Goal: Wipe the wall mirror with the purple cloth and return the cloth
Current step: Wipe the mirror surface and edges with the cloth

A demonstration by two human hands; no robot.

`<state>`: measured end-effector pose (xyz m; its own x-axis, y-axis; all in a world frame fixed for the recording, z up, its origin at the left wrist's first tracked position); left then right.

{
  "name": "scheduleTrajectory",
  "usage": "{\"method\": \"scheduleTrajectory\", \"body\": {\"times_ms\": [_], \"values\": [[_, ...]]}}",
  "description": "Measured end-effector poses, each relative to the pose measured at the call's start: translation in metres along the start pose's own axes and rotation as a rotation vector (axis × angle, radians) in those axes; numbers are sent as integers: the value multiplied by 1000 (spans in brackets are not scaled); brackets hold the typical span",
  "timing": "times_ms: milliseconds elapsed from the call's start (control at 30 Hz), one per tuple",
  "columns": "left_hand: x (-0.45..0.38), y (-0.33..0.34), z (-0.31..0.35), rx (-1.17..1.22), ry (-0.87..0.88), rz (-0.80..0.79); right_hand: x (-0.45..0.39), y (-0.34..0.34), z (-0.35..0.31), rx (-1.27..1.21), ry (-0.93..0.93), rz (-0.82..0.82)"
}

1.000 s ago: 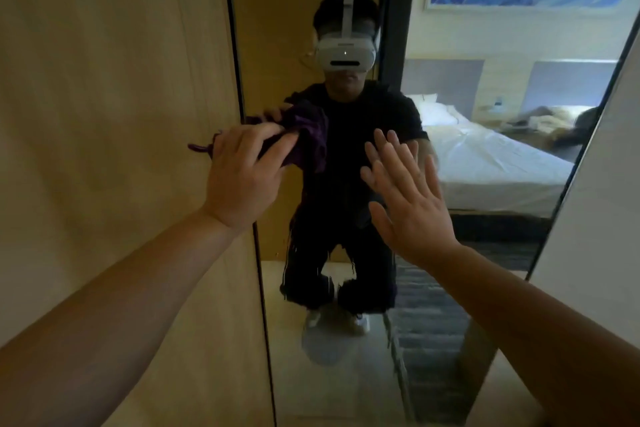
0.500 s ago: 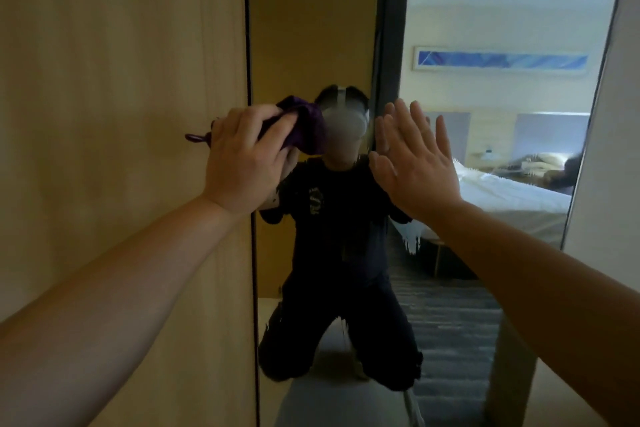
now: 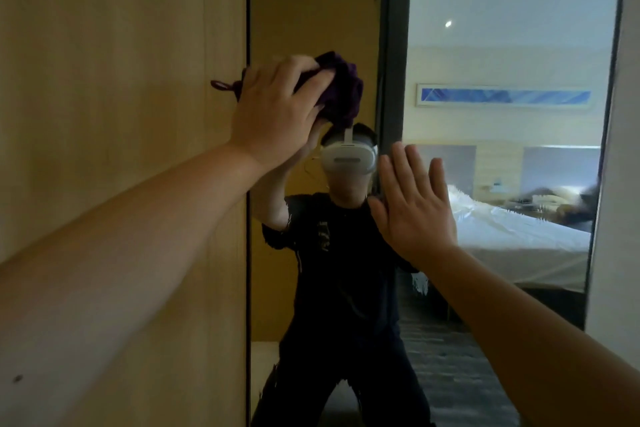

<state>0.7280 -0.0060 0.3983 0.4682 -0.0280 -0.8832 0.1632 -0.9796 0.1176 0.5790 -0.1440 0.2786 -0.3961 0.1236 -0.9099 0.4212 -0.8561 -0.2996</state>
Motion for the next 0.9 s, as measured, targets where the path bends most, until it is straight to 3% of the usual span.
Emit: {"method": "scheduleTrajectory", "body": {"times_ms": [200,433,700,900], "values": [[1,39,-9,34,-56,-128,2,1,1,-23,1,17],[114,27,43,114,40,-27,4,2,2,-34,19,36],[296,1,112,217,50,-207,39,-2,15,-147,88,8],[308,-4,117,225,26,-259,52,2,54,-136,202,-59]]}}
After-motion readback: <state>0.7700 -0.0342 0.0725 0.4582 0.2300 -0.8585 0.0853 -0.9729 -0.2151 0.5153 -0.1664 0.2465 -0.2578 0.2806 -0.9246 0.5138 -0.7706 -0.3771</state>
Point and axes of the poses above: each hand's wrist, its own x-axis away from the middle knuckle, its own y-axis out of the palm, z = x × y, the point moved 6 cm from there along -x, towards the middle knuckle, and after that the axes turned 1 degree about z, right-handed, at the moved point
